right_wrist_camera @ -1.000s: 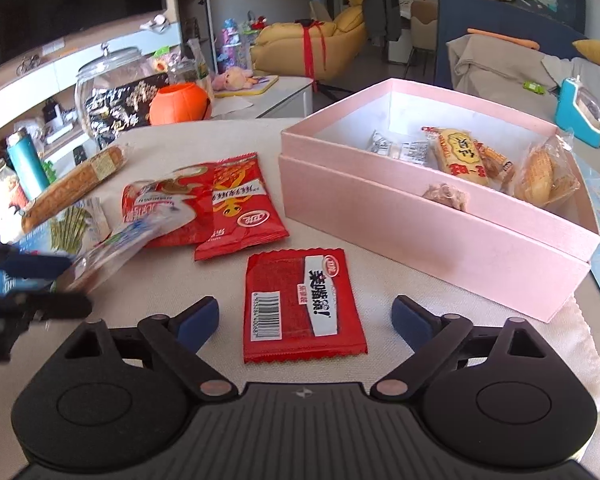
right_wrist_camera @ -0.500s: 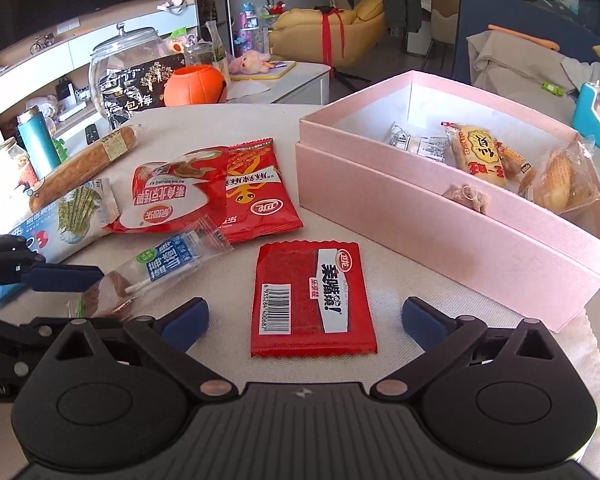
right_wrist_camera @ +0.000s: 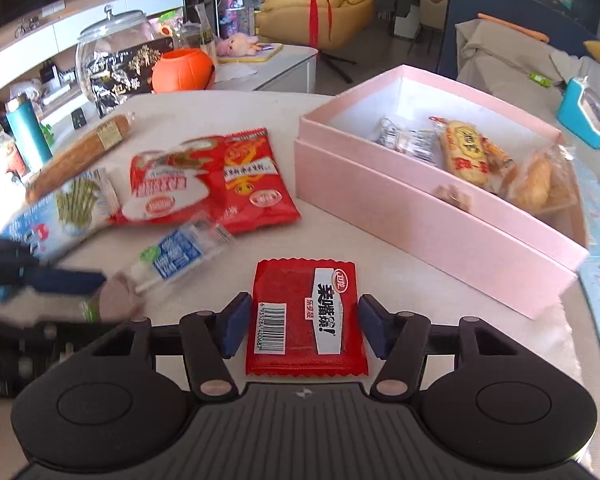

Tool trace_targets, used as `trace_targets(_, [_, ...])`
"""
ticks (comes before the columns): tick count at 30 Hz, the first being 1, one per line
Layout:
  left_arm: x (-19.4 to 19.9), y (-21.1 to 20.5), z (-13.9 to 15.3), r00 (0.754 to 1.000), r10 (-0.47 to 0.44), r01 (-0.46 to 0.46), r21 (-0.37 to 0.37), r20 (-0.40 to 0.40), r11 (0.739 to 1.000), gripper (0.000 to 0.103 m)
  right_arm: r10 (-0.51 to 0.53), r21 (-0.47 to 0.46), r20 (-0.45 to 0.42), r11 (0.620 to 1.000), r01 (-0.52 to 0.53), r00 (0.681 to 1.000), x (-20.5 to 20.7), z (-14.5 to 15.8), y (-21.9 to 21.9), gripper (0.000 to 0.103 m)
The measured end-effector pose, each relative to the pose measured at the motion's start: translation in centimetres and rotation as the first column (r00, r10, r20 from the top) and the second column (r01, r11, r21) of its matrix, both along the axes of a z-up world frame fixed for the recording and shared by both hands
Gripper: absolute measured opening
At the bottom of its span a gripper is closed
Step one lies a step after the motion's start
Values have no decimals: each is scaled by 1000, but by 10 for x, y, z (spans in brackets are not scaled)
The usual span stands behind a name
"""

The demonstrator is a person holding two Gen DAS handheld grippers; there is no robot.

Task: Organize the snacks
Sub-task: 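Grasp the clear packet with brown cake with left gripper while right grasps flat red packet, then lift both held snacks into the pink box and open both grippers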

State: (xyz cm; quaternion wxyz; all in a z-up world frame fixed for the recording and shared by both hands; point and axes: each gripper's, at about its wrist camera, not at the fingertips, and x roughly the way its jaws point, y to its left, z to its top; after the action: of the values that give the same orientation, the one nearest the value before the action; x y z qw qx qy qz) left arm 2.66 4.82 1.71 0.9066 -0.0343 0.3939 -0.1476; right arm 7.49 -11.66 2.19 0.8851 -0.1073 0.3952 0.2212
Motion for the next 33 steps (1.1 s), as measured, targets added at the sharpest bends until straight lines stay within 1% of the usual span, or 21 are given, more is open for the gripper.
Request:
trace_targets(3, [7,-11,1,1000,-16,17,44,-5,999,50,-3,0,-17,1000,3,1000,-8,1,-13,59])
trace_targets(5, [8,-17,1,999,-33,33,73,-10,997,54,-10,11,-34,1000,10,999,-11,2,-22,59])
trace_targets(8, [6,-23,1,999,-53,54,120,-7,991,55,-16,37,-39,999,17,999,-13,1,-31,61])
trace_targets(10, [5,-25,1,998,-57,58,128,-13,990,55,-22,47,-38,999,24,999,-12,0,-32,63])
trace_targets(12, [4,-25,2,998,-59,61,124,-24,990,55,-32,36,-37,999,33,999,-12,0,-28,63])
trace_targets(13, [3,-24,2,998,-60,63,120,-32,991,55,-31,26,-36,999,32,999,-12,1,-26,61])
trace_targets(17, [2,-23,4,996,-73,79,116,-55,990,55,-24,18,-42,1000,25,999,-14,6,-28,59])
trace_targets(22, [1,-22,5,993,-94,103,126,-78,987,55,-46,24,12,999,46,999,-24,26,-45,58])
trace_targets(25, [-2,-26,6,991,-108,120,155,-82,981,54,-59,28,55,998,57,997,-32,40,-57,58])
trace_targets(28, [-8,-29,5,992,-109,118,180,-56,977,53,-73,19,85,997,72,994,-37,49,-65,58])
trace_targets(31, [-14,-28,4,994,-103,106,170,-22,980,49,-81,7,108,997,81,991,-41,55,-73,58])
trace_targets(33, [-15,-27,4,995,-97,97,158,-7,983,48,-84,-2,121,996,85,989,-44,56,-76,58])
